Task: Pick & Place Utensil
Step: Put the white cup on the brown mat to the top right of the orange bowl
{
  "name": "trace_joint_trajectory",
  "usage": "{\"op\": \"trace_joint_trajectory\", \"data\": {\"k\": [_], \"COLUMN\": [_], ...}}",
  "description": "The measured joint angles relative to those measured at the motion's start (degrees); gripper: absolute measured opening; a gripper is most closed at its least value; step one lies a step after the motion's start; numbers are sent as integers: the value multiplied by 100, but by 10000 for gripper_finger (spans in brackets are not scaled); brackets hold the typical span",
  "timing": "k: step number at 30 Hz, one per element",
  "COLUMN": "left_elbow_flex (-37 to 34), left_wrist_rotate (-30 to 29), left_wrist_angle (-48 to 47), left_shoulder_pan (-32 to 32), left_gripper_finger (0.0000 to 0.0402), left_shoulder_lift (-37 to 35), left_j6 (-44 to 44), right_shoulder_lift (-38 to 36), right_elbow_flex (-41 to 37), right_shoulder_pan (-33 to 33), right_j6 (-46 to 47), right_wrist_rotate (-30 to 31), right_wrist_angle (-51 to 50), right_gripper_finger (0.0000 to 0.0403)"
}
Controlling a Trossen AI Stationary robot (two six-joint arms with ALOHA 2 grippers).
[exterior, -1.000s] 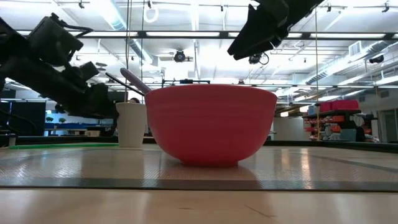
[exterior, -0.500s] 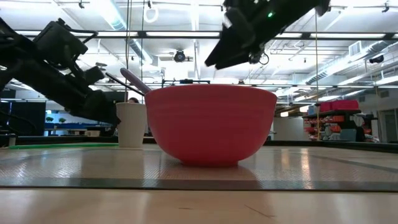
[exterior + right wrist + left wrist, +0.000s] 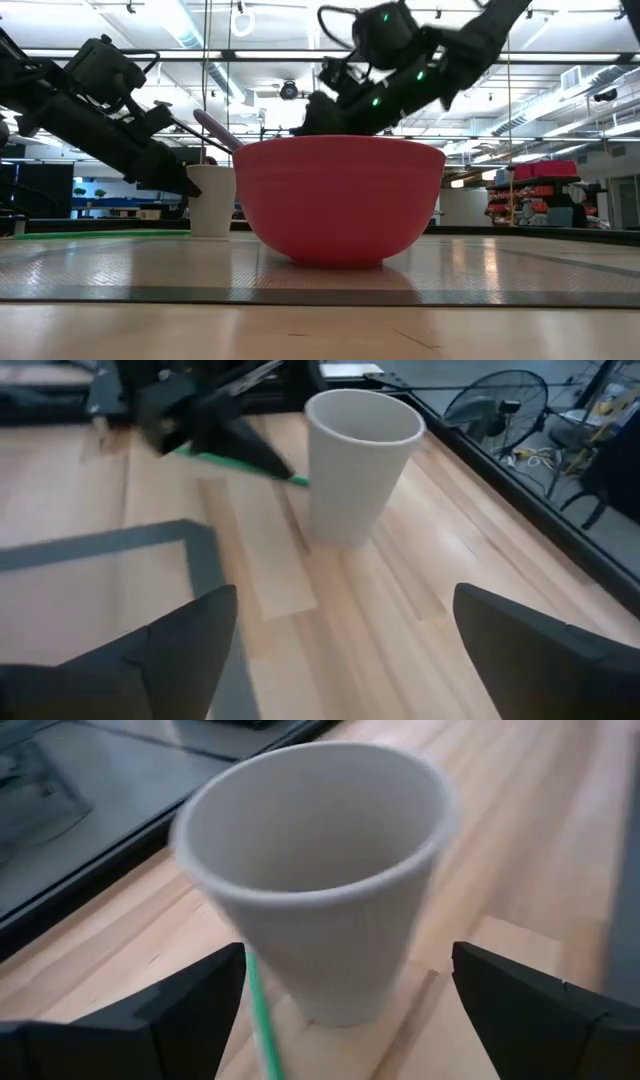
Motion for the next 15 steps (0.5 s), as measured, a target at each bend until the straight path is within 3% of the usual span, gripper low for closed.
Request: {"op": "trace_joint_trajectory", "data": {"k": [5,15], "left_elbow_flex": [0,0], "left_wrist_rotate": [597,762], "left_wrist_angle": [367,494], "left_shoulder_pan": [85,96], "left_gripper_finger": [360,360], "left_shoulder_lift": [0,0], "left_j6": [81,285], "right_shoulder_lift": [474,1099], "right_elbow_flex": [2,400], "right_shoulder_pan": [-251,-430], "right_j6": [88,168], "right_wrist_rotate": [-211,-364], "right_wrist_angle": [756,905], "right_gripper_finger": [379,379]}}
